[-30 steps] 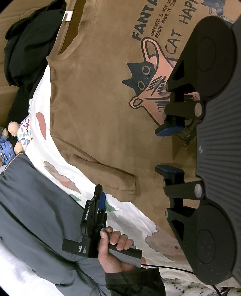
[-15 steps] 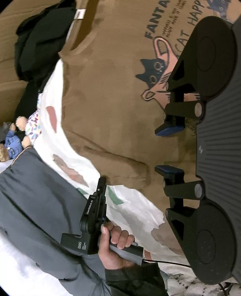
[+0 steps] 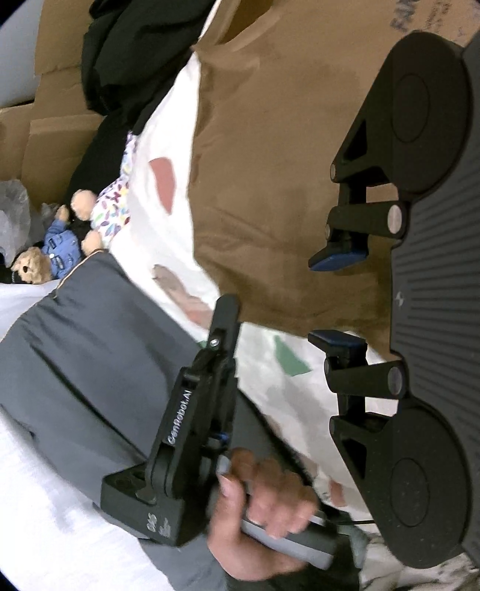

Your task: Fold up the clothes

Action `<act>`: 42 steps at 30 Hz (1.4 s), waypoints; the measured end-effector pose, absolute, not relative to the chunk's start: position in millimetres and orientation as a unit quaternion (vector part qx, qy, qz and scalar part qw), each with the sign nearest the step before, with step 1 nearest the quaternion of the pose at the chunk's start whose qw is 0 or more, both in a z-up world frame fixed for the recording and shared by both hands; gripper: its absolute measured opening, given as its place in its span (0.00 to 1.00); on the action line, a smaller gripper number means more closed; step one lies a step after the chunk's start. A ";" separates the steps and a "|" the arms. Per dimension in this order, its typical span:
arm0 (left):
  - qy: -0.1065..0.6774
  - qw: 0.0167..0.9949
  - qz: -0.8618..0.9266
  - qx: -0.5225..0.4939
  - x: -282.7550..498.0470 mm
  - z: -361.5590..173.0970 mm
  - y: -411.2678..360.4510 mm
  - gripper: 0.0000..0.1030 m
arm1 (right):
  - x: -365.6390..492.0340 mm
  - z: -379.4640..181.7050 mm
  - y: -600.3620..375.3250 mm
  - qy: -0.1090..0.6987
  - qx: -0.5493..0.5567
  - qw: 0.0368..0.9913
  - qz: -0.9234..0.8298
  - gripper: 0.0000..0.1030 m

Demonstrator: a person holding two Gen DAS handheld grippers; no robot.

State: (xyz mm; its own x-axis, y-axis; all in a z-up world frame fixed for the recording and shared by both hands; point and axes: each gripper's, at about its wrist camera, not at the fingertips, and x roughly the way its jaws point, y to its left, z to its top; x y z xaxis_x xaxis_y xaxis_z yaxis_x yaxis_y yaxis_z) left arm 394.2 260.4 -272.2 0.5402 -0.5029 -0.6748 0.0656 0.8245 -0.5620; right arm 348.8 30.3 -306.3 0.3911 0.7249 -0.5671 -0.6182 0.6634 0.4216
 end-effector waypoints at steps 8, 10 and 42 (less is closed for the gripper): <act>0.456 0.832 -0.190 -0.253 407.1 -268.0 249.3 0.04 | 373.5 -296.7 46.6 0.373 0.097 0.844 0.374 0.38; 0.459 0.830 -0.193 -0.251 410.3 -268.5 246.4 0.04 | 376.7 -298.5 47.6 0.376 0.099 0.843 0.371 0.38; 0.499 0.856 -0.119 -0.065 522.1 -274.6 227.9 0.18 | 403.5 -319.0 21.9 0.364 0.112 0.848 0.369 0.03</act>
